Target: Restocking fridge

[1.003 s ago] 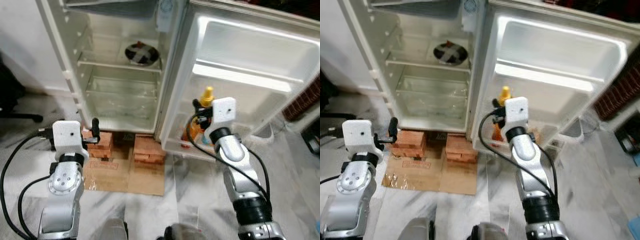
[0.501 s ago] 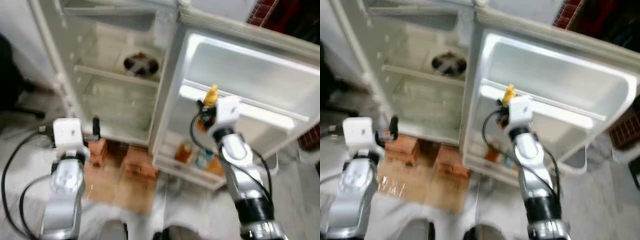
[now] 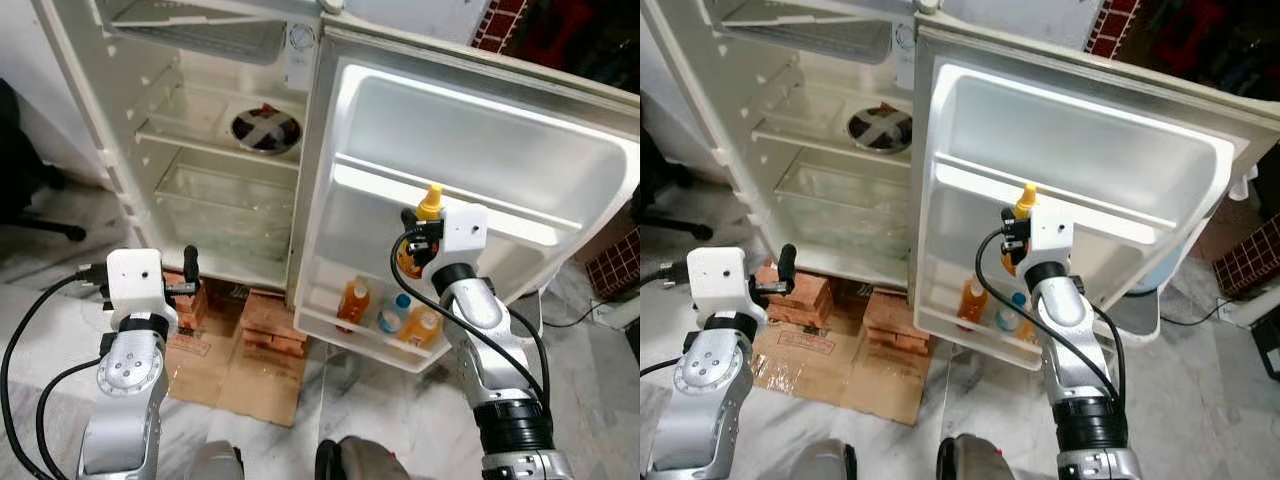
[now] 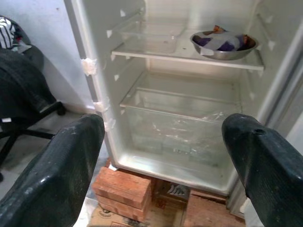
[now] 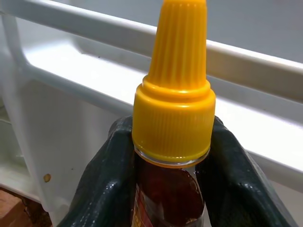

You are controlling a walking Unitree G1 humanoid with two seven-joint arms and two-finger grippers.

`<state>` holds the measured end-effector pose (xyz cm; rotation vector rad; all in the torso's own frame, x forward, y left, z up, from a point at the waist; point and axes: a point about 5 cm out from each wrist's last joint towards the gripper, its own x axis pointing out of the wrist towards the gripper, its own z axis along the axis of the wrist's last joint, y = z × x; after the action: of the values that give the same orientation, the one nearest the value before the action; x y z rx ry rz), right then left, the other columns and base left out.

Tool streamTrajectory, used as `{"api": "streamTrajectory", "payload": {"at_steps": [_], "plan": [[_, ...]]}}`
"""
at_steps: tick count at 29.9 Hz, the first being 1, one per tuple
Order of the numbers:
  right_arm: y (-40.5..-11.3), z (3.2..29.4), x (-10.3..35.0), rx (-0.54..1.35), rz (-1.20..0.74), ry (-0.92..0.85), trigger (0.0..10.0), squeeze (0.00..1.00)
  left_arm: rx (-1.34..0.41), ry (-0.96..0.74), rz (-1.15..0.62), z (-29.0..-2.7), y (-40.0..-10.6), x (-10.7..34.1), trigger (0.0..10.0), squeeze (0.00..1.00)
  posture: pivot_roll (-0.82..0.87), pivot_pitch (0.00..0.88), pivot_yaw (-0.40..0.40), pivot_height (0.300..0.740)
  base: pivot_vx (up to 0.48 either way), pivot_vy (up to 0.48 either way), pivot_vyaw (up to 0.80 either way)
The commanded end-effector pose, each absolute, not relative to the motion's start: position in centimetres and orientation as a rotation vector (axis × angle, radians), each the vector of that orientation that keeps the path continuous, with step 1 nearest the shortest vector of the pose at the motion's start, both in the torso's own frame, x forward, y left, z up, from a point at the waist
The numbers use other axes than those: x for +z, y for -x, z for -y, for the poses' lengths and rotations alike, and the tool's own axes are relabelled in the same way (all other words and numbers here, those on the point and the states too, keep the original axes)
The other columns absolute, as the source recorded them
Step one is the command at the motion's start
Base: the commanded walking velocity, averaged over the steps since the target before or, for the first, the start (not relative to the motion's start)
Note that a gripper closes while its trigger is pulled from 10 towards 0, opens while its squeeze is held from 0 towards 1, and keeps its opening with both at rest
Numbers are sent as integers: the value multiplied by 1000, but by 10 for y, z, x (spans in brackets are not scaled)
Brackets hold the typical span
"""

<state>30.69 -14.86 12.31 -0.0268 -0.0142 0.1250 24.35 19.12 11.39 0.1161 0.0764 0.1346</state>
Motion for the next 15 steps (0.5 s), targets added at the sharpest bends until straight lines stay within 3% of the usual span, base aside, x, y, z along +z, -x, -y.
{"api": "streamTrajectory", "payload": {"at_steps": [1, 15], "plan": [[-308, 151, 125, 118, 14, 22, 10000, 0, 122, -140, -68, -189, -244, 118, 10000, 0, 64, 110, -107, 740, 0, 0, 0], [-307, 151, 126, 118, 21, 13, 10000, 0, 111, -136, -65, -187, -246, 119, 10000, 0, 61, 106, -104, 740, 0, 0, 0]]}}
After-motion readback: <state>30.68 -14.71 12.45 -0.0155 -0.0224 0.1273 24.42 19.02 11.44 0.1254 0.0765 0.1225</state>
